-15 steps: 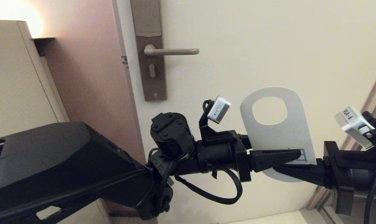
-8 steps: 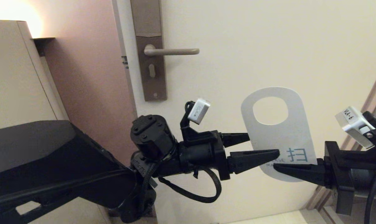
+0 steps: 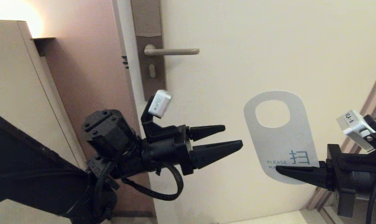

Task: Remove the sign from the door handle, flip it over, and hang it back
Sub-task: Hand it to the other hand, then hang the sign back with the other side facing out

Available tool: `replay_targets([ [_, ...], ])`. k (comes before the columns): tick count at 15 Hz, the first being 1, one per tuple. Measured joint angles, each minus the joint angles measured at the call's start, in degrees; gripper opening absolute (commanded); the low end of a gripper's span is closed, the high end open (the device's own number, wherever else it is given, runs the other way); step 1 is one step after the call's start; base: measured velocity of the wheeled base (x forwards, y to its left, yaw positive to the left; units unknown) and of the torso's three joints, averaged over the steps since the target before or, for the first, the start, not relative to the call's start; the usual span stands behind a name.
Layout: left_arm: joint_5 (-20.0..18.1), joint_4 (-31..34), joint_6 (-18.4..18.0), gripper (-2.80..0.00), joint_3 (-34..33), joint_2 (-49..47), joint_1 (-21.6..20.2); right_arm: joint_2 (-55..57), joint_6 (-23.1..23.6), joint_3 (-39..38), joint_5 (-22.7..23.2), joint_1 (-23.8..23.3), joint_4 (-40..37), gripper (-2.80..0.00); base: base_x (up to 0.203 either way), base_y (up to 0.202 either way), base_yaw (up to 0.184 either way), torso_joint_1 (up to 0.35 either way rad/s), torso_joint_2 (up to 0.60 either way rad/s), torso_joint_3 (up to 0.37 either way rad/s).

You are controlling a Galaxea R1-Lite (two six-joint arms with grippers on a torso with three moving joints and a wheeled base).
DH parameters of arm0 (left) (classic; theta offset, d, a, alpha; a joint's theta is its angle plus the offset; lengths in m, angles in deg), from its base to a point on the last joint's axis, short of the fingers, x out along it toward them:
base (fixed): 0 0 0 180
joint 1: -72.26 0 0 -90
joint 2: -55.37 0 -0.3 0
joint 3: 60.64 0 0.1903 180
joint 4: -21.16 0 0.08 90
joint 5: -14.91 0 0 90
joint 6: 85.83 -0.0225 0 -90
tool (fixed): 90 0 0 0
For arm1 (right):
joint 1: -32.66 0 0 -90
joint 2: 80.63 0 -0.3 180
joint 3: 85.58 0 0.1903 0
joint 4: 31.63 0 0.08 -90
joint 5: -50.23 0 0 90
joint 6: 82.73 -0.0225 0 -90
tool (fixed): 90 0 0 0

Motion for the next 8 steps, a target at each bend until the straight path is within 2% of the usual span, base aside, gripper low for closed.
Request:
replay_targets([
  [5, 0.90, 0.11, -3.48, 0.00, -7.40, 6.32, -4.50, -0.34, -0.01, -1.46, 0.02, -1.09, 0.04, -2.80, 0.000, 0.000, 0.000, 0.000, 0.00, 0.000],
  [7, 1.19, 0.16, -3.75, 0.00, -10.42, 8.74, -5.94, -0.75, -0.02, -2.36, 0.02, -1.46, 0.01, -2.80, 0.000, 0.000, 0.000, 0.000, 0.00, 0.000],
  [8, 1.24, 0.18, -3.81, -2.80, -11.89, 9.99, -6.68, -0.95, 0.01, -2.68, 0.02, -1.60, 0.00, -2.80, 0.000, 0.000, 0.000, 0.000, 0.00, 0.000],
])
